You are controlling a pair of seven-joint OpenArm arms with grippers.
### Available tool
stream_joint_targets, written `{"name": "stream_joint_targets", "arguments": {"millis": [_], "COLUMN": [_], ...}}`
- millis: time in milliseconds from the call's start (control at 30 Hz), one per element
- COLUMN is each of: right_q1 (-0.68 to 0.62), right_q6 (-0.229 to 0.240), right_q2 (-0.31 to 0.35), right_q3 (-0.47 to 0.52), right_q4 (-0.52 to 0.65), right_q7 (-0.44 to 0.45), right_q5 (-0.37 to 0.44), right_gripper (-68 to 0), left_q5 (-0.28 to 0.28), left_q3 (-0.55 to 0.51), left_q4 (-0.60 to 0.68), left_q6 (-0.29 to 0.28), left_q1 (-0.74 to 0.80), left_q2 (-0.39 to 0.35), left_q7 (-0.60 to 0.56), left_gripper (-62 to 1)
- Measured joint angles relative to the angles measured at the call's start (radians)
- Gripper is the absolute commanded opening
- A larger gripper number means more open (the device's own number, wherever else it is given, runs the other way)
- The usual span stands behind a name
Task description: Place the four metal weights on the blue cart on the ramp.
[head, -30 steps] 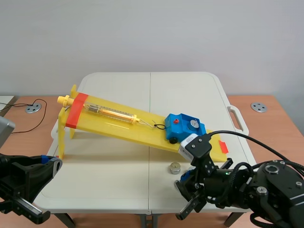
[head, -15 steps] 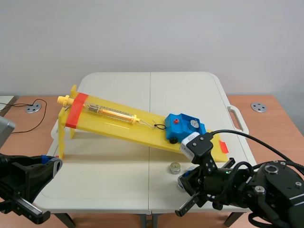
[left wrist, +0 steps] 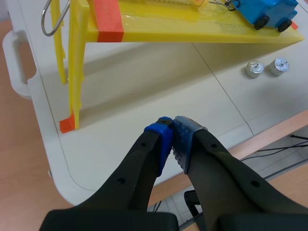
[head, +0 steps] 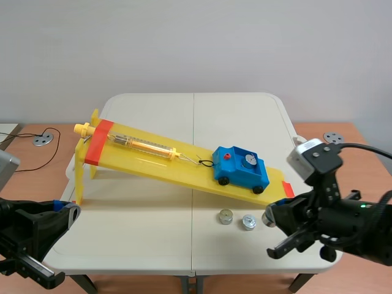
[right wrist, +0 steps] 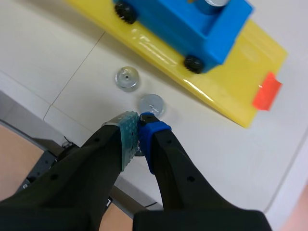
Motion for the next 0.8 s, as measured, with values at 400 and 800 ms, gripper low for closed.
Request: {"name": "stream_joint_targets", "arguments": {"millis": [400, 800], "right_q1": [-0.035, 0.124], "right_q6": [0.003, 0.003], "right_q2": [-0.025, -0.162], "right_q3": [0.29, 0.279], "right_q4": [0.109, 0.075], "right_q7": [-0.073, -0.1], "right_q5": [0.273, 0.272], "right_gripper": [-66.9, -66.9], "left_q5": [0.0, 0.0], "left_q3": [0.0, 0.0], "left_q4": [0.0, 0.0], "left_q6": [0.0, 0.0], "left_q1": [0.0, 0.0], "left_q2": [0.0, 0.0], "left_q7": [0.0, 0.0], "left_gripper": [-58.2, -58.2]}}
